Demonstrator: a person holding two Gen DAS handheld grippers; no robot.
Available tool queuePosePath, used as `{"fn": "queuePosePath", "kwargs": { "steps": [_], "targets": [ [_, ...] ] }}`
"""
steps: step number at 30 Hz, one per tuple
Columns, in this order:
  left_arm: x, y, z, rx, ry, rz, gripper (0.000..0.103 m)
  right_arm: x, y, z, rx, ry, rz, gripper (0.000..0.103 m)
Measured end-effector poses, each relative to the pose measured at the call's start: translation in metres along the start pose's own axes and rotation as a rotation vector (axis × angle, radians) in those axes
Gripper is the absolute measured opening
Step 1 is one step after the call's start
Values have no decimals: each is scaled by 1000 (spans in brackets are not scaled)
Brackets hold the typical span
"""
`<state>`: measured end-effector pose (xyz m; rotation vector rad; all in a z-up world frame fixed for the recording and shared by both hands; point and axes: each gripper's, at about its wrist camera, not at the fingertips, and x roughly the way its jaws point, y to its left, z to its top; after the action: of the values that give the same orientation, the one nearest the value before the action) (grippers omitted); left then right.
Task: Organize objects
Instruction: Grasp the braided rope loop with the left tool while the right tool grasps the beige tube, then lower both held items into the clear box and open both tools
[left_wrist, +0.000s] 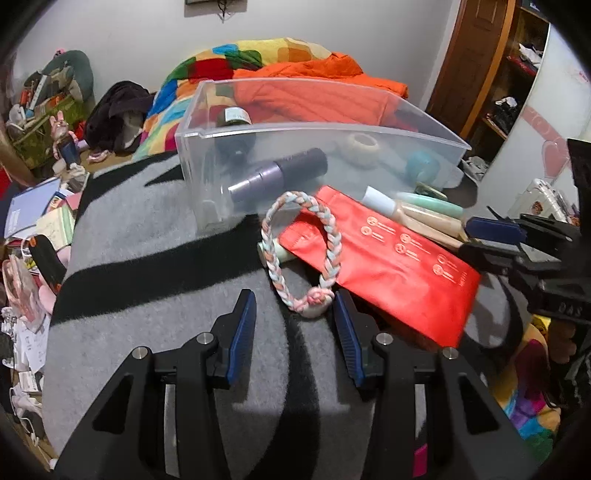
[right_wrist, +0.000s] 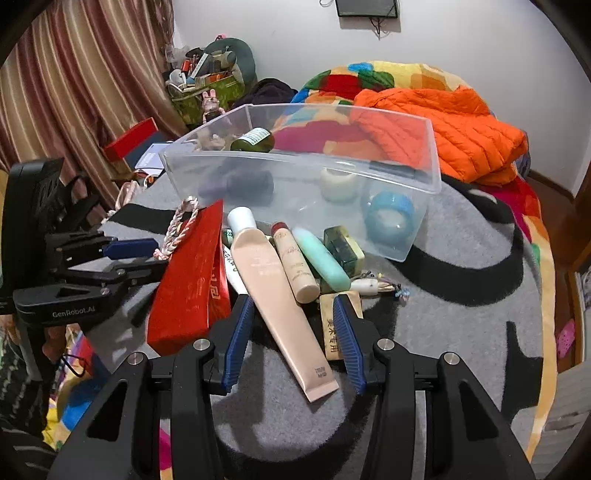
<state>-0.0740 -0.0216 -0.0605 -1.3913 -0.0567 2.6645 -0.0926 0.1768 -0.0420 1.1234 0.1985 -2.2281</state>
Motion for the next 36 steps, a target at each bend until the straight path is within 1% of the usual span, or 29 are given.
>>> {"fn": "queuePosePath", "kwargs": {
  "steps": [2, 3, 4, 5, 6, 7, 8, 9, 10, 16, 22, 30, 36],
  "targets": [
    [2, -2, 2, -1, -5, 6, 44, 2, 6, 0, -29, 1, -3, 41],
    [3, -4, 2, 2, -9, 19, 44, 3, 9, 0, -42, 1, -14, 39],
    [5, -5, 2, 5, -12, 28, 42, 4, 12, -1, -57, 1, -24, 34],
    [5, -6, 2, 7, -18, 39, 40, 5, 15, -2, -71, 5, -29, 30],
    [5, -7, 1, 9, -26, 46, 34, 6, 16, -3, -77, 13, -33, 23],
    [5, -8, 1, 13, -30, 49, 30, 7, 17, -4, -80, 16, -30, 19],
    [4, -8, -1, 15, -36, 52, 28, 7, 17, -4, -83, 18, -25, 16],
    [2, -9, -2, 18, -39, 51, 22, 6, 17, -4, -84, 19, -24, 11],
    [1, -9, -4, 18, -41, 51, 21, 5, 17, -6, -83, 17, -19, 10],
    [-12, -2, -15, -11, -64, 53, 20, -11, 15, -12, -66, 6, 13, 8],
    [-33, 6, -19, -52, -112, 53, 20, -29, 11, -18, -46, -28, -6, 8],
    [-63, 4, -5, -60, -208, 47, 20, -64, 13, -2, -30, -142, 21, 8],
    [-75, 0, 15, -47, -264, 39, 20, -76, 13, 13, -25, -206, 19, 8]
  ]
}}
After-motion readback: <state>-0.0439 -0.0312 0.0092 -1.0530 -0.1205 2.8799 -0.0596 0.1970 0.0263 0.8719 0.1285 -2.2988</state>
